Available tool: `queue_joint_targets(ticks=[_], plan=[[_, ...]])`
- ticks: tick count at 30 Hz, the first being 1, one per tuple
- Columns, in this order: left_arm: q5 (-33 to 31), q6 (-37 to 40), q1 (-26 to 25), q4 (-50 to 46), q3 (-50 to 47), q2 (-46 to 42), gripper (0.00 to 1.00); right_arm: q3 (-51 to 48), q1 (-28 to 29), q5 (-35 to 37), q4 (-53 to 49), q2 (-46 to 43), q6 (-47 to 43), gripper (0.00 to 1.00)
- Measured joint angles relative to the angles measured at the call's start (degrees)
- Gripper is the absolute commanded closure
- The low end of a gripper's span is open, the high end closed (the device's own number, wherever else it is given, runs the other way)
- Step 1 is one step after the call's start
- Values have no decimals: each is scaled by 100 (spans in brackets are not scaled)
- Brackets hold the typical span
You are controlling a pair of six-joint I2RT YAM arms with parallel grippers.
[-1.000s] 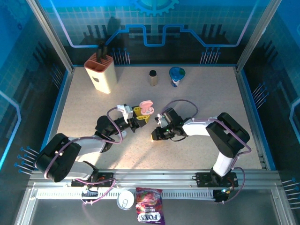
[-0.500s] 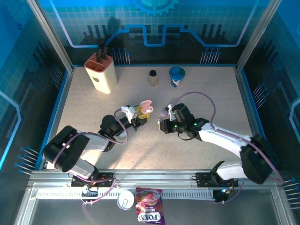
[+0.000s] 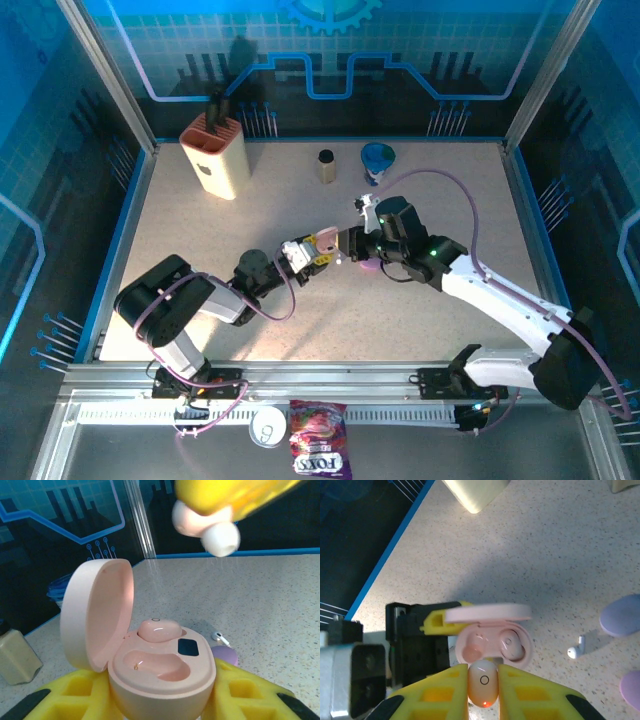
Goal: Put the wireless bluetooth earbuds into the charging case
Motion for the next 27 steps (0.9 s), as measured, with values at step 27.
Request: queue_joint_targets(ticks=[27], plan=[[-256,63,-179,-39,48,55,71,264,201,-146,76,833,-90,81]])
